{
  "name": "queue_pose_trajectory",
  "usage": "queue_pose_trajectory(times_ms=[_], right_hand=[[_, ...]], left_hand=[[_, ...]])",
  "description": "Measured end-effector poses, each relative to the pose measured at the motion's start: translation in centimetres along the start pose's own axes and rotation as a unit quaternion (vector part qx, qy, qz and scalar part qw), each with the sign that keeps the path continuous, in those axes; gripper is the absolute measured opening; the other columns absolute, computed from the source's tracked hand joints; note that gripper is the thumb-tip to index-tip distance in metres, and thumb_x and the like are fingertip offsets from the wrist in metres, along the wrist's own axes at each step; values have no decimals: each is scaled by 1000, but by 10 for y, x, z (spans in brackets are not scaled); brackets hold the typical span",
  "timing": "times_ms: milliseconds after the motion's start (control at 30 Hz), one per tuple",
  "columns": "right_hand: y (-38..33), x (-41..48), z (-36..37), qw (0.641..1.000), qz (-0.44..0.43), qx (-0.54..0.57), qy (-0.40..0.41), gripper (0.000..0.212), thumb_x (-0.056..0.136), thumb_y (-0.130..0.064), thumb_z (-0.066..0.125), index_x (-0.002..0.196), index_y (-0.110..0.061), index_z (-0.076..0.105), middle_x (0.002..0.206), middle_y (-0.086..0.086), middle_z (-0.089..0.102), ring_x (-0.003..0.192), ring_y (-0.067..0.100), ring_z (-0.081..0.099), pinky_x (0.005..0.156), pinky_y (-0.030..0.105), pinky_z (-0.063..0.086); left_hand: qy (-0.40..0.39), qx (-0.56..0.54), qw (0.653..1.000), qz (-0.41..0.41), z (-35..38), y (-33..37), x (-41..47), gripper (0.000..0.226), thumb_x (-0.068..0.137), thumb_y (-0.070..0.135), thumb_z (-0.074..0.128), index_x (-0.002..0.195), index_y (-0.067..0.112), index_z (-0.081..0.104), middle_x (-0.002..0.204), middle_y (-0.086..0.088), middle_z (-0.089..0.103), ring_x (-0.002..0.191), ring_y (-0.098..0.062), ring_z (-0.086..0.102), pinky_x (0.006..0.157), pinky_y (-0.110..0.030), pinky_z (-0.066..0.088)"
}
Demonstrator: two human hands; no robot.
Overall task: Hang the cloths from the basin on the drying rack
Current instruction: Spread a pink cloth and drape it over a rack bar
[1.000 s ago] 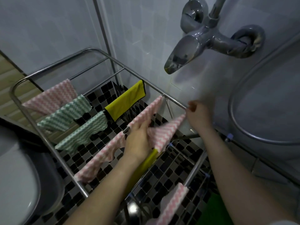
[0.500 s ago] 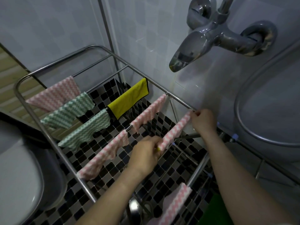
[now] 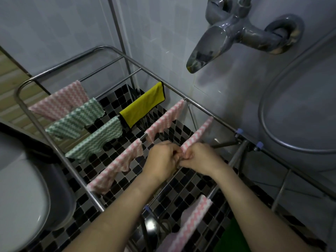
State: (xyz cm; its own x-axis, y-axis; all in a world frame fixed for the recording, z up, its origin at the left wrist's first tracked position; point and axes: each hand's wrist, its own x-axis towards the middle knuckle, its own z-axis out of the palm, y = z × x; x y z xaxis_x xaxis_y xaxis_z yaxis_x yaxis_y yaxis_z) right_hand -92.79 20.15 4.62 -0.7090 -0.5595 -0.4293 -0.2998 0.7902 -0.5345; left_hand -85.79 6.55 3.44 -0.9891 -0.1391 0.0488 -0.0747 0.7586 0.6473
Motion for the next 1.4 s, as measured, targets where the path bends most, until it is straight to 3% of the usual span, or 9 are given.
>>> queue_pose_trajectory(times_ms=[133, 267, 367, 500, 700, 800, 1000, 1267, 1400], right_hand=[[-4, -8, 7, 996, -24, -62, 64, 36, 88, -30, 65, 57, -30, 46, 53, -10, 52, 50, 1, 50, 46, 22, 32], [1, -13, 5, 986, -33, -126, 109, 30, 91, -30, 60, 64, -29, 46, 57, -8, 51, 52, 7, 52, 48, 22, 34], [3, -18, 3, 978, -33, -184, 98, 28, 90, -26, 59, 66, -26, 44, 61, -8, 51, 56, 10, 53, 58, 25, 36], [2, -19, 12, 963, -30, -259, 64, 28, 88, -26, 60, 66, -21, 44, 66, -4, 56, 62, 17, 58, 64, 30, 42], [1, -10, 18, 970, 2, -241, -5, 15, 89, -28, 63, 79, -18, 61, 72, -2, 63, 66, 16, 62, 68, 32, 52], [13, -2, 1, 991, 68, -96, -64, 21, 89, -30, 64, 74, -15, 66, 66, -3, 61, 62, 14, 60, 66, 33, 52], [38, 33, -45, 954, 138, 167, 209, 37, 96, -33, 49, 75, -9, 65, 76, 11, 67, 73, 25, 64, 64, 28, 46], [39, 56, -45, 954, 149, 52, 255, 33, 98, -21, 44, 107, 0, 68, 103, 22, 69, 99, 34, 64, 76, 29, 41], [39, 55, -49, 946, 140, -23, 293, 36, 100, -23, 39, 109, 3, 63, 107, 27, 66, 103, 38, 62, 85, 38, 45]], left_hand=[[-17, -7, 999, 44, -2, 4, 1, 9, 84, 16, 72, 91, 20, 76, 91, 3, 68, 82, -8, 62, 78, -23, 51], [-40, 13, 997, 61, -2, 0, -2, 19, 84, 16, 72, 103, 16, 72, 97, 1, 67, 89, -11, 60, 80, -24, 50], [-64, 49, 996, 47, -1, -5, -9, 36, 85, 17, 69, 120, 20, 62, 112, 4, 58, 101, -8, 54, 84, -16, 39], [-52, 30, 998, 24, 0, -3, -13, 29, 87, 13, 66, 115, 18, 64, 113, 3, 61, 94, -5, 51, 83, -14, 38], [-46, 20, 999, 8, -3, -1, -13, 18, 87, 6, 64, 102, 15, 71, 104, 2, 64, 94, -9, 57, 80, -13, 42], [-44, 32, 998, 11, -4, 1, -10, 17, 87, 8, 65, 101, 15, 72, 103, 1, 65, 96, -12, 60, 86, -21, 49], [-40, 55, 997, 31, -5, 2, -7, 23, 85, 5, 62, 104, 15, 71, 104, 1, 67, 101, -15, 58, 86, -20, 40], [-45, 110, 983, 142, -9, 6, -5, 31, 89, 28, 45, 90, 12, 71, 82, -3, 64, 79, -22, 58, 68, -36, 53], [-62, 132, 973, 177, -1, 2, -9, 19, 81, 9, 72, 99, 14, 71, 86, 0, 65, 80, -19, 57, 67, -32, 55]])
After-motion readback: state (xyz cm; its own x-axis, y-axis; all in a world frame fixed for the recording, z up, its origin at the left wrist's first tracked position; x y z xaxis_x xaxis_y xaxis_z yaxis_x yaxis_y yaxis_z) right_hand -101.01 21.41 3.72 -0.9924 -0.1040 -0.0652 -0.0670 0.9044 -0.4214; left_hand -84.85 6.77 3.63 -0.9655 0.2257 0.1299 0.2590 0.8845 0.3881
